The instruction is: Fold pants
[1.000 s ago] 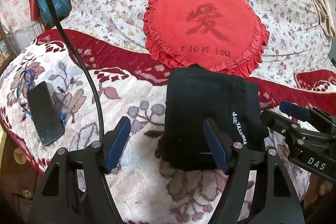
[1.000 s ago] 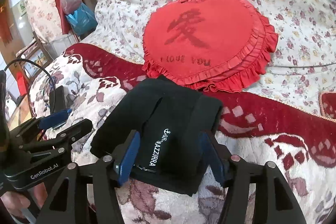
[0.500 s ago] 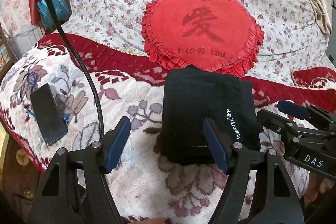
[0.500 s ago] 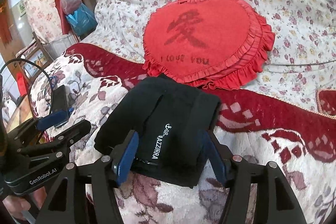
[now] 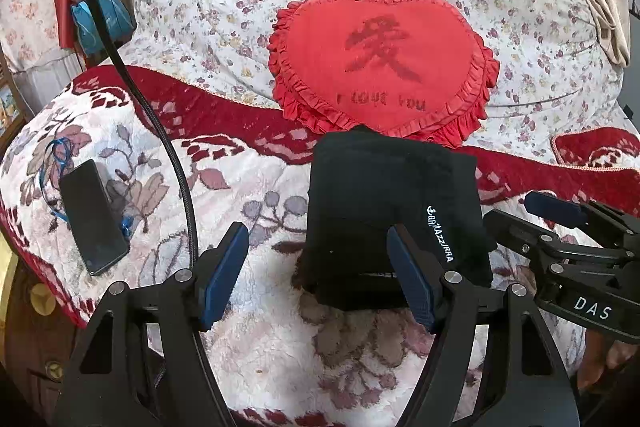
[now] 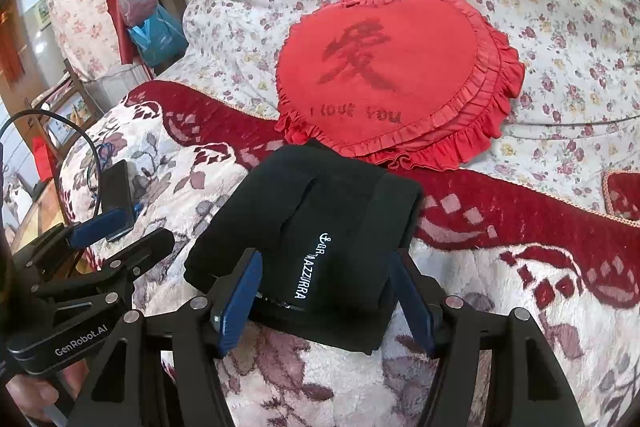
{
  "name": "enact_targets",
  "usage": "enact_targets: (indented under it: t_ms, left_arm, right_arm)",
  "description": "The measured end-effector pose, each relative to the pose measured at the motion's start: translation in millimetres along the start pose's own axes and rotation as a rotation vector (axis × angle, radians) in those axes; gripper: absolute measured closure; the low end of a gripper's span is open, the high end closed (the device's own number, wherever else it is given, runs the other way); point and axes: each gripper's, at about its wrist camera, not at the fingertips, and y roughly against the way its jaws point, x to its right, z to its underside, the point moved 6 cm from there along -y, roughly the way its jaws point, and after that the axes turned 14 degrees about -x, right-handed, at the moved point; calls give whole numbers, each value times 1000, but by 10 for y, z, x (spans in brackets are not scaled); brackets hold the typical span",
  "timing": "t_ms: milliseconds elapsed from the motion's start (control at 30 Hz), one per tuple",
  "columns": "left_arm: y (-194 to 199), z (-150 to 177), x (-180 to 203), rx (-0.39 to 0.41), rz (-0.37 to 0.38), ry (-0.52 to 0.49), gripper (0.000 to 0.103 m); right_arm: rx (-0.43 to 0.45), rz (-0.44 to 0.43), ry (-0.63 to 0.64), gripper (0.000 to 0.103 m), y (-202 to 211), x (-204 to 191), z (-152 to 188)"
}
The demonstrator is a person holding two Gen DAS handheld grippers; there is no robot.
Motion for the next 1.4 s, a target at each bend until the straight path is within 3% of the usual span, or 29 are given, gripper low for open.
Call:
enact_targets:
  t_ms: [1067, 1200, 1400]
  left_arm:
    - [-64, 11, -113, -19, 23, 37, 31]
    - [-57, 11, -123, -17, 19, 30, 31]
    - [-60, 21, -154, -21, 8, 29, 31]
  right_arm:
    - [-34, -17, 12, 38, -103, 17, 5]
    - [-23, -12, -13, 38, -75, 162, 43]
    - [-13, 56, -120, 38, -41, 716, 114]
